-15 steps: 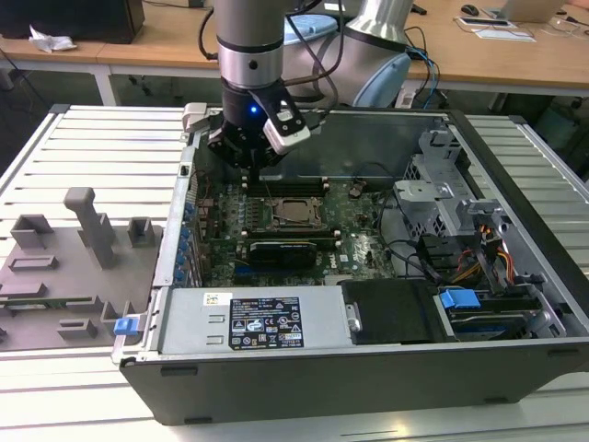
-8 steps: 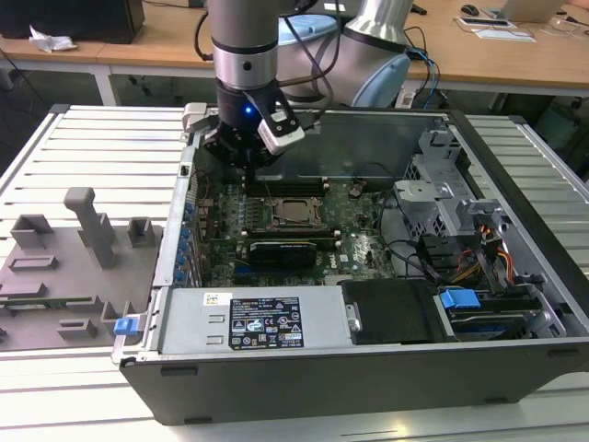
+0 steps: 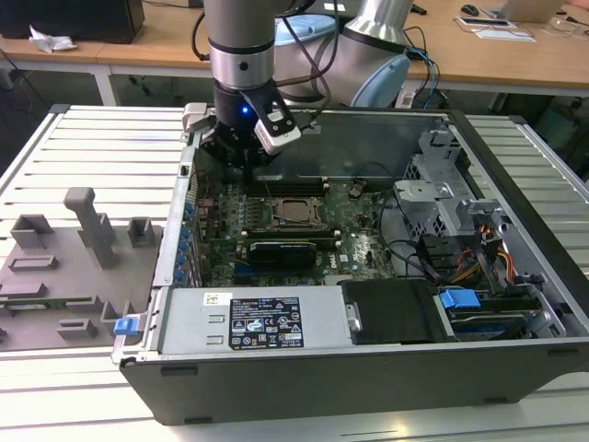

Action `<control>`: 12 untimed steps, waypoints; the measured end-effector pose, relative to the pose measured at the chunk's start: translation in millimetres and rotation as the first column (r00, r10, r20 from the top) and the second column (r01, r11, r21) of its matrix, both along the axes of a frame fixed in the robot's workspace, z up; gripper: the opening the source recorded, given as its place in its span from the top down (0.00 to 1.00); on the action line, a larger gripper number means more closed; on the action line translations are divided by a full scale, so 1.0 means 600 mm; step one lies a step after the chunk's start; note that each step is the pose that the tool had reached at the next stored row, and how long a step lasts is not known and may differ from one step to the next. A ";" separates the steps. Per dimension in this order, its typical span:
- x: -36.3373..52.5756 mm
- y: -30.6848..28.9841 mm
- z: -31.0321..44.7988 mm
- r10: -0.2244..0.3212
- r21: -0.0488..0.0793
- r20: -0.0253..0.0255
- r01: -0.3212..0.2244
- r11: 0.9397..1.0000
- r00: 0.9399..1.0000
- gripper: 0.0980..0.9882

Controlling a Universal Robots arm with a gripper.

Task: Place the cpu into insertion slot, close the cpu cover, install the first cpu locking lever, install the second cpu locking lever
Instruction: 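Install the first cpu locking lever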

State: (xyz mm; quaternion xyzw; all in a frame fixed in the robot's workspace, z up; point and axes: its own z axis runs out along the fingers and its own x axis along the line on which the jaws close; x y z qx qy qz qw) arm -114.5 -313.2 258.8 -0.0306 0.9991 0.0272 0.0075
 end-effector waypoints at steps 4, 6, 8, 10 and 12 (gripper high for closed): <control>0.000 0.0150 -0.003 0.000 0.000 0.000 0.000 1.000 1.000 0.99; 0.001 0.0234 -0.004 0.000 0.000 0.000 0.000 1.000 1.000 0.99; 0.008 0.0280 -0.005 0.000 0.000 0.000 0.000 1.000 1.000 0.99; 0.013 0.0302 -0.006 0.000 0.000 0.000 0.000 1.000 1.000 0.99; 0.019 0.0329 -0.007 0.000 0.000 0.000 0.000 1.000 1.000 0.99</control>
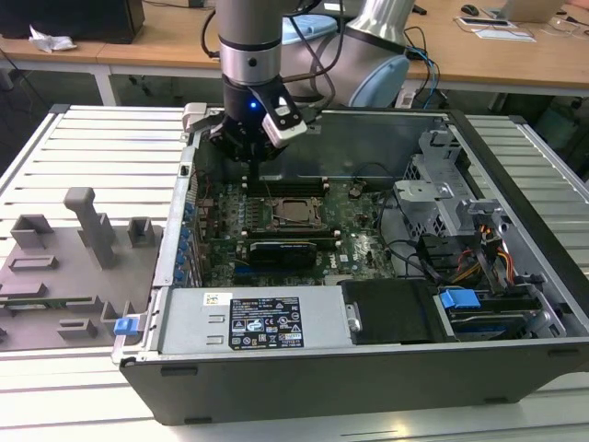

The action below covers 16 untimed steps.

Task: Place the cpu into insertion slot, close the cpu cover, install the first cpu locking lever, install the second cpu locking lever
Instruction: 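Install the first cpu locking lever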

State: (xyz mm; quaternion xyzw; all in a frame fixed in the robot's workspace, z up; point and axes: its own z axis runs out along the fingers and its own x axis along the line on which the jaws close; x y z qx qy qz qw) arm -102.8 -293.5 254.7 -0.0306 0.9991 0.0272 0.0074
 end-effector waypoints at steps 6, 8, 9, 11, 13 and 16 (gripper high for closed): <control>0.014 0.0033 -0.002 0.000 0.000 0.000 0.000 1.000 1.000 0.99; 0.017 0.0033 -0.003 0.000 0.000 0.000 0.000 1.000 1.000 0.99; 0.018 0.0033 -0.003 0.000 0.000 0.000 0.000 1.000 1.000 0.99; 0.020 0.0033 -0.003 0.000 0.000 0.000 0.000 1.000 1.000 0.99; 0.021 0.0033 -0.003 0.000 0.000 0.000 0.000 1.000 1.000 0.99; 0.031 0.0034 -0.005 0.000 0.000 0.000 0.000 1.000 1.000 0.99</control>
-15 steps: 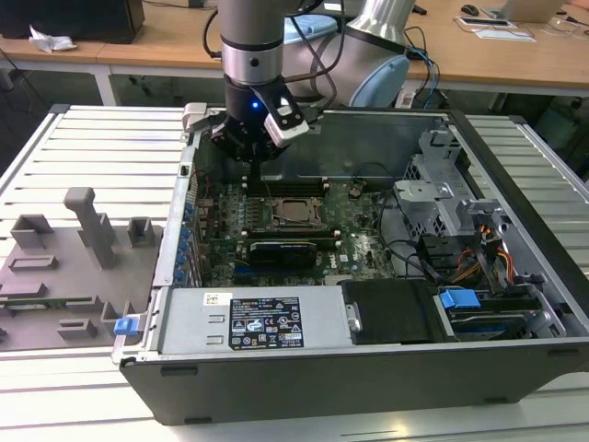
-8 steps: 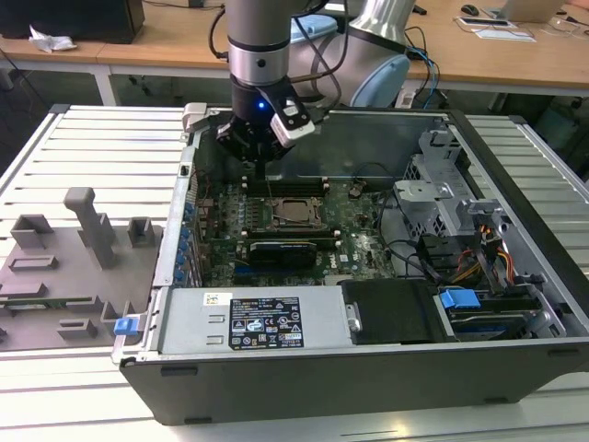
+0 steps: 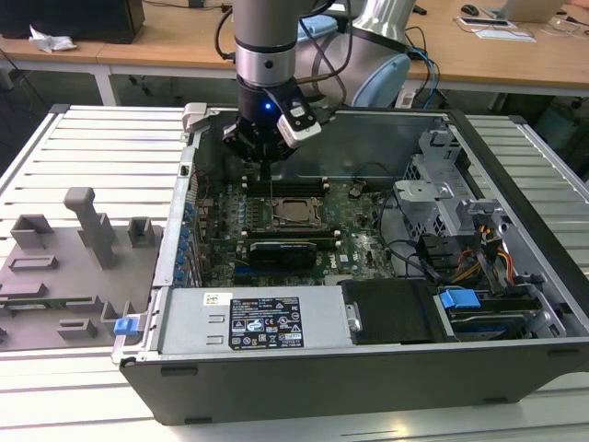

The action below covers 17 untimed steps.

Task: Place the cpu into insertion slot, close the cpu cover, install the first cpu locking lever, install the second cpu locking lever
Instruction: 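Install the first cpu locking lever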

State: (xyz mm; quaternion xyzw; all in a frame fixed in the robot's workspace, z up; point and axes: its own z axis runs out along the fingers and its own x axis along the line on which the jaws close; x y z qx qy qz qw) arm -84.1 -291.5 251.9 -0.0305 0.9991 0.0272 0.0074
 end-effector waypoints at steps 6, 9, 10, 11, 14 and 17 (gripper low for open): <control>0.027 0.0000 -0.005 0.000 -0.001 0.000 0.000 1.000 1.000 0.99; 0.033 0.0000 -0.008 -0.001 -0.001 0.000 0.001 1.000 1.000 0.99; 0.034 0.0000 -0.009 -0.002 -0.001 0.000 0.002 1.000 1.000 0.99; 0.034 0.0000 -0.009 -0.002 -0.001 0.000 0.002 1.000 1.000 0.99; 0.034 0.0000 -0.009 -0.002 0.032 0.000 0.002 0.999 1.000 0.99; 0.043 0.0000 -0.014 -0.006 0.046 0.000 0.006 0.999 1.000 0.99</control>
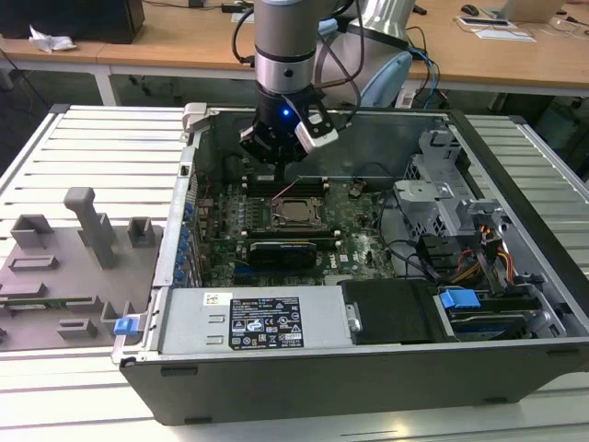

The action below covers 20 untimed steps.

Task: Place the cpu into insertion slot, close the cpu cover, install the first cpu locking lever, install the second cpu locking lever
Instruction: 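Install the first cpu locking lever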

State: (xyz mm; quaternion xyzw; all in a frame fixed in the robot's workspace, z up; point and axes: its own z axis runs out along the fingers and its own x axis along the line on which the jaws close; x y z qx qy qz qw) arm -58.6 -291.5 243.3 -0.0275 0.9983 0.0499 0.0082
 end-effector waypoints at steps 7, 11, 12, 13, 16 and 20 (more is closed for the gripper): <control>0.023 0.0002 -0.017 0.000 0.000 0.000 0.000 1.000 1.000 0.99; 0.035 0.0013 -0.028 0.000 0.000 0.000 0.000 1.000 1.000 0.99; 0.038 0.0013 -0.029 0.000 0.000 0.000 0.000 1.000 1.000 0.99; 0.040 0.0013 -0.030 0.000 0.001 0.000 0.000 1.000 1.000 0.99; 0.042 0.0014 -0.033 -0.002 0.006 0.000 0.002 1.000 1.000 0.99; 0.046 0.0013 -0.037 -0.004 0.006 0.000 0.004 1.000 1.000 0.99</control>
